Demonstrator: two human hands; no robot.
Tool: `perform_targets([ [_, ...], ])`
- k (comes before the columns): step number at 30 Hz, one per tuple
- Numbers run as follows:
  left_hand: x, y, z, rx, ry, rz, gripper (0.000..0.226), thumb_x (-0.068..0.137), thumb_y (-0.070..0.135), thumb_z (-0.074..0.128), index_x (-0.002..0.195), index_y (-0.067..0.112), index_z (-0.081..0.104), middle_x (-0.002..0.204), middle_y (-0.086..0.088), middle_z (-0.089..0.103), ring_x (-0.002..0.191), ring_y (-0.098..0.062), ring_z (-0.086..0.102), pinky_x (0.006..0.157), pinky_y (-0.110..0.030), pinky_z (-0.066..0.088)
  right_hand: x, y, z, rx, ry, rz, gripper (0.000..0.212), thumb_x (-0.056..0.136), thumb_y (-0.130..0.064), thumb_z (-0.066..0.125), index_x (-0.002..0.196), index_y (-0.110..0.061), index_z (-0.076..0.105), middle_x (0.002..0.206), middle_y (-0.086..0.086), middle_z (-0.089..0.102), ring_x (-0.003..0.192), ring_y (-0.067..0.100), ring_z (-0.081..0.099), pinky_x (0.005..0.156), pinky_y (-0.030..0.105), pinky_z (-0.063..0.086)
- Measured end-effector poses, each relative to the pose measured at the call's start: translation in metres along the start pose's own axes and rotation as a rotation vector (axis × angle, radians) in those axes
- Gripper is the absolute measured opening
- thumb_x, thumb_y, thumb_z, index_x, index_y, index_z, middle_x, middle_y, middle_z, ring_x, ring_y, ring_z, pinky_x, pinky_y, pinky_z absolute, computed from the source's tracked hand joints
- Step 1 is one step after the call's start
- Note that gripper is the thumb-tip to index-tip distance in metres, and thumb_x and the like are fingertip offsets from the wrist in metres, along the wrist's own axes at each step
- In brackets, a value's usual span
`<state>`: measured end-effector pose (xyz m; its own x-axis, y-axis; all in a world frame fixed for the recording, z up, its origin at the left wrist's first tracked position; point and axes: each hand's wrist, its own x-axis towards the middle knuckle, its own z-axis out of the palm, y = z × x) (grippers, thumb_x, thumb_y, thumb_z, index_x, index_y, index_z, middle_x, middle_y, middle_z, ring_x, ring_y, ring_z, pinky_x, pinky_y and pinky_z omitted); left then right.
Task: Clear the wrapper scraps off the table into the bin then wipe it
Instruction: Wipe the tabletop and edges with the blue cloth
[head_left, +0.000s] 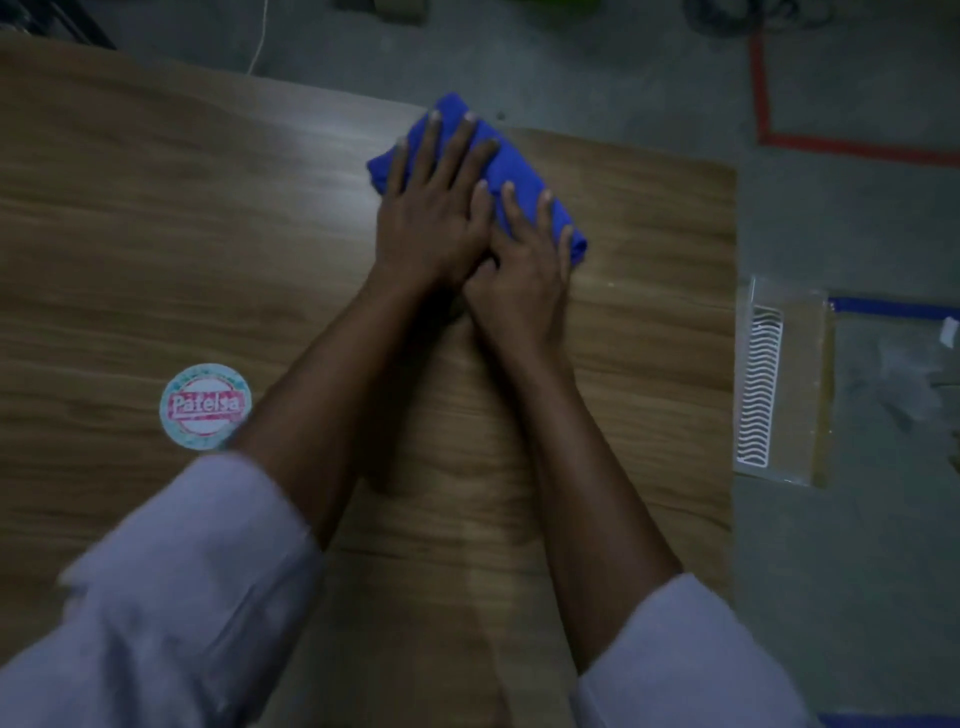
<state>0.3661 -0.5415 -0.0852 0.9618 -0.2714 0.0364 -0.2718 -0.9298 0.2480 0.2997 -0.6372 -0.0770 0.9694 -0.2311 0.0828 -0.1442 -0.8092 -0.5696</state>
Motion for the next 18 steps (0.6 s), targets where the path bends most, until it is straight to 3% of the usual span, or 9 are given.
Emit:
perform_targets([
  [7,-0.182,0.059,0.0,-0.007,0.032,-0.122,0.059,0.109,0.037,0.032,0.163,0.017,0.022,0.171,-0.008,0.012,0.158,-0.033,0.006,0.125,-0.058,0.012,-0.115,0.069,-0.064,0.098,-0.275,-0.341,0.054,0.082,-0.012,0.049,0.132,-0.019,0.068,0.152,-0.002,0.051,0.152,0.029,0.031,0.122,0.058,0.023],
  [10,-0.129,0.062,0.009,0.001,0.07,-0.142,0.057,0.109,0.04,0.03,0.162,0.018,0.026,0.17,-0.008,0.018,0.157,-0.034,0.011,0.124,-0.057,0.012,-0.064,0.074,-0.058,0.076,-0.248,-0.324,0.056,0.077,-0.011,0.046,0.126,-0.017,0.072,0.147,0.002,0.056,0.147,0.037,0.037,0.12,0.06,0.021],
  [13,-0.042,0.056,0.019,-0.028,0.069,-0.135,0.058,0.107,0.041,0.023,0.161,0.021,0.029,0.169,-0.007,0.021,0.157,-0.034,0.014,0.124,-0.058,0.01,0.013,0.068,-0.046,0.014,-0.209,-0.216,0.048,0.088,-0.013,0.05,0.132,-0.018,0.069,0.15,0.001,0.054,0.15,0.036,0.031,0.121,0.052,0.014],
  [15,0.003,0.049,0.018,-0.043,0.037,-0.118,0.062,0.105,0.044,0.015,0.162,0.022,0.025,0.17,-0.006,0.017,0.158,-0.033,0.01,0.125,-0.057,0.004,0.054,0.068,-0.04,-0.044,-0.207,-0.177,0.048,0.092,-0.014,0.057,0.139,-0.021,0.062,0.155,-0.002,0.048,0.154,0.032,0.024,0.124,0.048,0.01],
  [18,0.028,0.045,0.017,-0.017,-0.038,-0.081,0.061,0.107,0.044,0.011,0.164,0.024,0.01,0.172,-0.004,0.003,0.158,-0.03,-0.002,0.125,-0.053,-0.005,0.073,0.065,-0.037,-0.07,-0.208,-0.172,0.053,0.092,-0.022,0.051,0.144,-0.021,0.057,0.158,-0.001,0.044,0.155,0.032,0.02,0.124,0.048,0.008],
])
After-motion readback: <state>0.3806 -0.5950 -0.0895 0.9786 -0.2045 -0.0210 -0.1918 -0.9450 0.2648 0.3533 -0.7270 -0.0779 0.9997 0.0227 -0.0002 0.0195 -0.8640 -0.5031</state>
